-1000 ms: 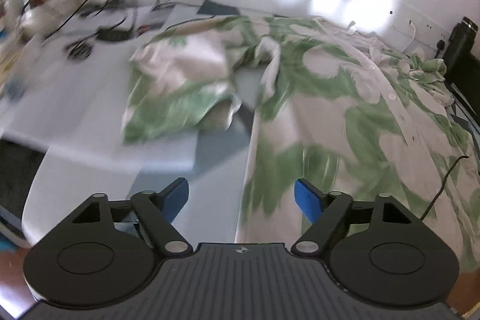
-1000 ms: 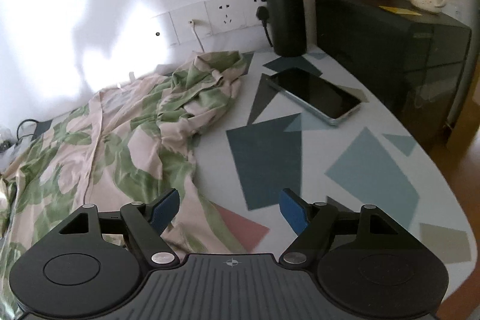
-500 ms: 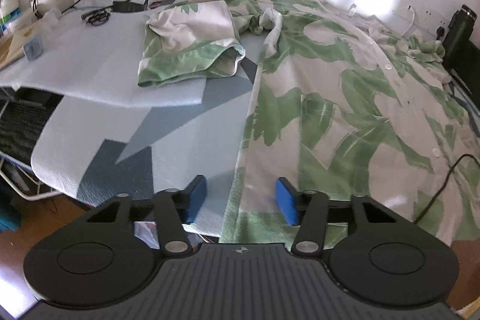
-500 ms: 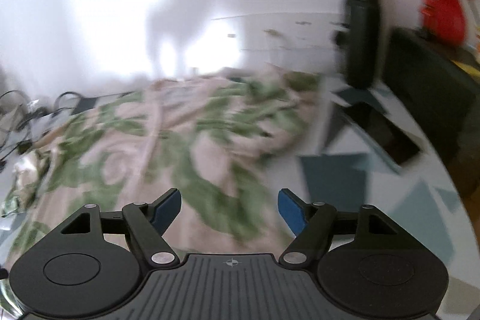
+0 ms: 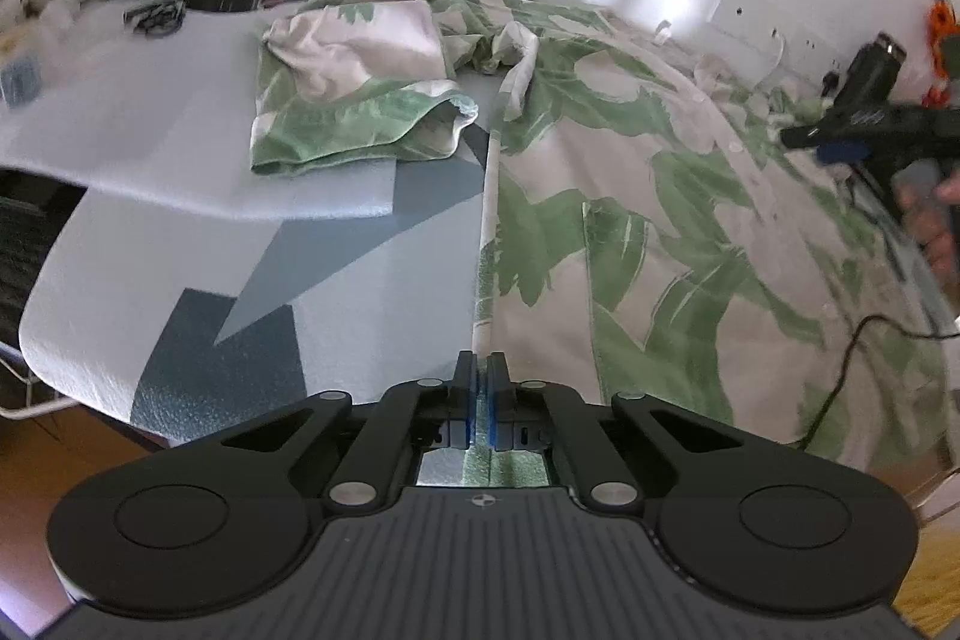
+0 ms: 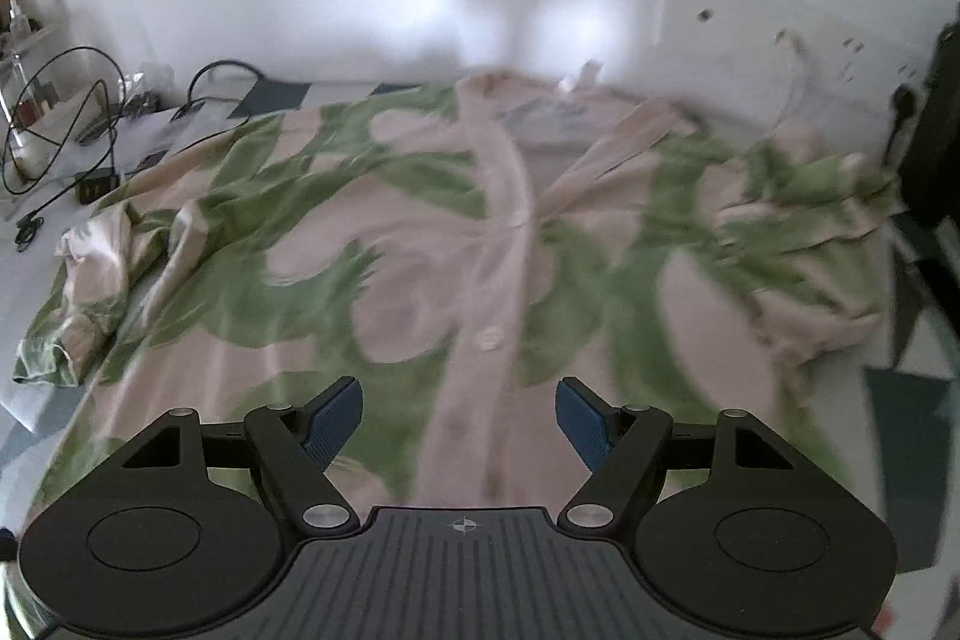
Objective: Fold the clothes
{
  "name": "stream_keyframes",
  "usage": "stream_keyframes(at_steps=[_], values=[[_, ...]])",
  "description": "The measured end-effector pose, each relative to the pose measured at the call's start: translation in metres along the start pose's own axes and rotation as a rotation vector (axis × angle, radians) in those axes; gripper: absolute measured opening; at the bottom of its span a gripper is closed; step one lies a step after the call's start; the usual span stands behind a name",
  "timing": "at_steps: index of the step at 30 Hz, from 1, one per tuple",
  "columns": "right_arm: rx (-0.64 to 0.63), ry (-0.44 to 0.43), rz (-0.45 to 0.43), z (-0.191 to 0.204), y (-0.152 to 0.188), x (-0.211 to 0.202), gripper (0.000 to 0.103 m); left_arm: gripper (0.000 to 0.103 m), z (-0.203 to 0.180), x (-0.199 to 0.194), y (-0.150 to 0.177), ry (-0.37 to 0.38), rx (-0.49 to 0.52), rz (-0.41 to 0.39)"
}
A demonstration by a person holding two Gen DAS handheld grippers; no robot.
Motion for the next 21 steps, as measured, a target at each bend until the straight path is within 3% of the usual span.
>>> stream_keyframes(at_steps=[3, 14, 17, 19, 21], values=[[-0.044, -0.027, -0.002, 0.025, -0.013, 0.014, 0.055, 0.001, 0.002, -0.002, -0.001, 0.028, 0.015, 0.009], [-0.437, -0.137, -0.077, 0.167, -0.078, 0.072, 0.050, 0.000, 0.009, -0.003, 0.008, 0.067, -0.053, 0.007], [-0.553, -0.140, -0.059, 0.189, -0.084, 0.089, 0.047, 0.001, 0.006, -0.001, 0.006, 0.048, -0.042, 0.013], [-0.635, -0.130, -0.049, 0.197, -0.086, 0.098, 0.038, 0.001, 0.005, 0.000, 0.005, 0.040, -0.054, 0.021], [-0.710, -0.121, -0.027, 0.201, -0.086, 0.104, 0.037, 0.001, 0.004, 0.001, 0.003, 0.032, -0.068, 0.028]])
Point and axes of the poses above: each gripper's, at about its wrist camera, not at the fingertips, and x roughly the way its jaws point, z to its left, y to its underside, the point moved 5 cm from there along x, roughly the way its jaws point, and after that the axes turned 2 degrees about z, right-handed, at the moved point
